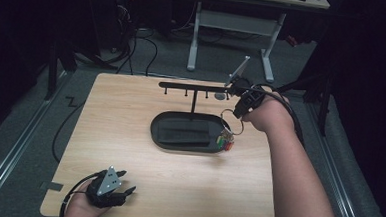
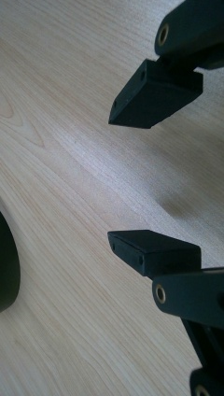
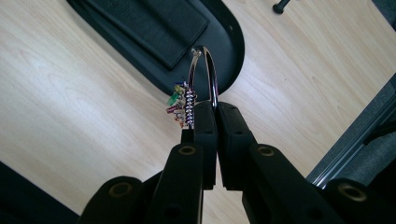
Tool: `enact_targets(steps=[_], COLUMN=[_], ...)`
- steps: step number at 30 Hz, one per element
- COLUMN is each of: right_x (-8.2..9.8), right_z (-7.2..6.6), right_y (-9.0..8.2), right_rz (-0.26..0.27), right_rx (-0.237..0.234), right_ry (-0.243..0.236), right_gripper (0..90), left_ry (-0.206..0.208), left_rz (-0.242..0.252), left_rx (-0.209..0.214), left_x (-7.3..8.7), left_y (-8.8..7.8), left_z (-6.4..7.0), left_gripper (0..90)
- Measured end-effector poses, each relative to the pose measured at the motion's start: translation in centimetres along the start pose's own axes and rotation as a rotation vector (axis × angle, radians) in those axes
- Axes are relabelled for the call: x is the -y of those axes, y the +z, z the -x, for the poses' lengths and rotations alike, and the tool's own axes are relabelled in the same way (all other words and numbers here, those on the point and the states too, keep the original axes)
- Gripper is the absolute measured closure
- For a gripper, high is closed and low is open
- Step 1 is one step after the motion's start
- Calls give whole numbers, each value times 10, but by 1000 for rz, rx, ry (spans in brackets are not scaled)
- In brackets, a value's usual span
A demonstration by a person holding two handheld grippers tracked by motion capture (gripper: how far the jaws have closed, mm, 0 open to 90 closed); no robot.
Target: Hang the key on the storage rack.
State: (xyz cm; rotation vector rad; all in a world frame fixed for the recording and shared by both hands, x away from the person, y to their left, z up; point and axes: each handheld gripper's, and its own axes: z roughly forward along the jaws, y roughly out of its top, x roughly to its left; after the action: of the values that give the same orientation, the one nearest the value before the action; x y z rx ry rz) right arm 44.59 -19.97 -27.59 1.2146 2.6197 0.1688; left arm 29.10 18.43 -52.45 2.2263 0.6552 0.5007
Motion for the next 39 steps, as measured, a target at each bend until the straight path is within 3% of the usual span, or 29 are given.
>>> enact_targets(steps=[18, 22, 23, 32, 34, 39], right_x=[-41, -45, -45, -48, -48, -50], right_z=[29, 35, 37, 44, 45, 47], right_y=[29, 32, 35, 47, 48, 51], right_rz=[25, 14, 18, 11, 9, 16], right_rx=[23, 29, 31, 51, 43, 51], right_ry=[62, 91, 75, 86, 112, 96], right_gripper=[877, 877, 877, 875, 875, 872], left_ry=[5, 3, 2, 5, 6, 4], left_rz=[-4, -1, -1, 2, 3, -2], left_rx=[-4, -6, -6, -9, -9, -6], left_x=[1, 1, 1, 1, 1, 1], left_y=[-1, 0, 0, -1, -1, 0], left_z=[-2, -2, -2, -2, -2, -2], left_gripper=[383, 384, 384, 384, 384, 384])
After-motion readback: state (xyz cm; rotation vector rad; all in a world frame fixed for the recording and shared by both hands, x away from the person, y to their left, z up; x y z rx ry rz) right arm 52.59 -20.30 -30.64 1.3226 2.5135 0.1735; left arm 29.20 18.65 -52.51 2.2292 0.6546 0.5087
